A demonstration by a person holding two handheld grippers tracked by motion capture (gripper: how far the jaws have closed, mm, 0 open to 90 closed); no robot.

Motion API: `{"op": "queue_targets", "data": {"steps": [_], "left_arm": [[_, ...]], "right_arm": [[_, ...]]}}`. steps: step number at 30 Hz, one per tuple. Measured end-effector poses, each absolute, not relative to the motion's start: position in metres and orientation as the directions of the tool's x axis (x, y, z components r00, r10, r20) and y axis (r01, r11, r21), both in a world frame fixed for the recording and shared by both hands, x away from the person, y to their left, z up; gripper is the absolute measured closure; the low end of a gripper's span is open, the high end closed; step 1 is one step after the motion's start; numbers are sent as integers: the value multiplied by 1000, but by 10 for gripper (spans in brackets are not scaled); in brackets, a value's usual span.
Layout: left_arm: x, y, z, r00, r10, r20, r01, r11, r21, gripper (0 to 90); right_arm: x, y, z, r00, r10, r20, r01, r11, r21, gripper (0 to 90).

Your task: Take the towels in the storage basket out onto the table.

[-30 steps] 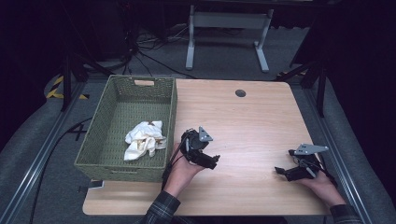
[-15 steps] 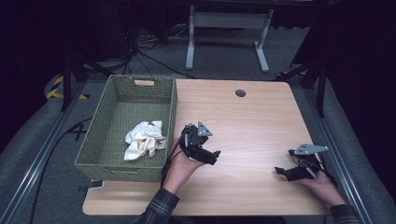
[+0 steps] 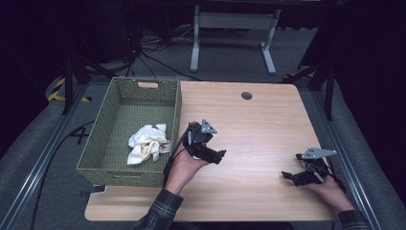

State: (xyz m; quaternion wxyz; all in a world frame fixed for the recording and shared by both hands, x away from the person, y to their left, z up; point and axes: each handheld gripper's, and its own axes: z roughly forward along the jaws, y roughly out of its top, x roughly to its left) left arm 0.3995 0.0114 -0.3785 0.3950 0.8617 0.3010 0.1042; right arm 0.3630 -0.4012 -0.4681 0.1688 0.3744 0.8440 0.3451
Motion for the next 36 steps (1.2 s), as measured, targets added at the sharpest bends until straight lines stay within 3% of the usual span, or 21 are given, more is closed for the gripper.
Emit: {"op": "queue_targets", "data": {"steps": [17,36], "left_arm": [[414,35,-355,797,601,-58,434,-504,747,119],[417,99,-338,746,662,-66,474,-458,752,160]], "right_arm": [[362,-401,-468,-662,749,-27,517,481,708,0],[362,-402,-468,-662,749,-27,516,482,709,0]]}}
